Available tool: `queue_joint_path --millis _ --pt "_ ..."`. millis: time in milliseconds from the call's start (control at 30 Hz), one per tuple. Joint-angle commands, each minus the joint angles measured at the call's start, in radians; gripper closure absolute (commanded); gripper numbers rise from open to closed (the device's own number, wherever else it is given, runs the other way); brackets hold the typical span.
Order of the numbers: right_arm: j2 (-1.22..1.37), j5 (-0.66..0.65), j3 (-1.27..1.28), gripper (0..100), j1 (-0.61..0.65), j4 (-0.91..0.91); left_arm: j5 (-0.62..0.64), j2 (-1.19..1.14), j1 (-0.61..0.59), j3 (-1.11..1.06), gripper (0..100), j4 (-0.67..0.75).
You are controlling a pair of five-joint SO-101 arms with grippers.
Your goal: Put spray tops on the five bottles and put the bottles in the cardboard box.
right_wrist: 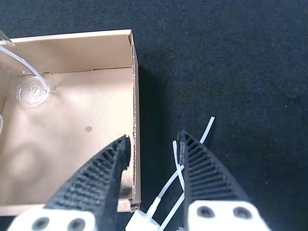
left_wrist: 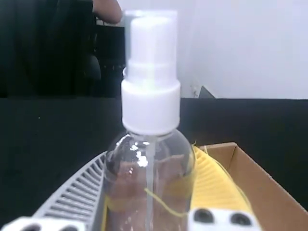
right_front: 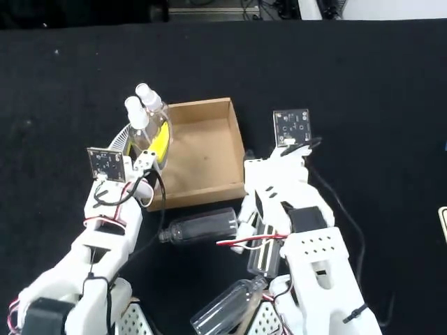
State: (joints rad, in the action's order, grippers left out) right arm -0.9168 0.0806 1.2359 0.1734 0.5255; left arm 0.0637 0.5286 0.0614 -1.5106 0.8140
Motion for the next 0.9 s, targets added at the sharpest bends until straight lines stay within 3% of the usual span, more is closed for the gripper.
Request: queue_joint_path --millis 0,867 --pt "-0.041 0.005 -0.004 86.4 0.009 -0.02 -0.008 -0.06 0.015 0.068 97 0.11" --pt "-0.041 0.005 -0.004 86.4 0.008 -0.02 -0.009 -0.334 0.015 0.151 97 0.135"
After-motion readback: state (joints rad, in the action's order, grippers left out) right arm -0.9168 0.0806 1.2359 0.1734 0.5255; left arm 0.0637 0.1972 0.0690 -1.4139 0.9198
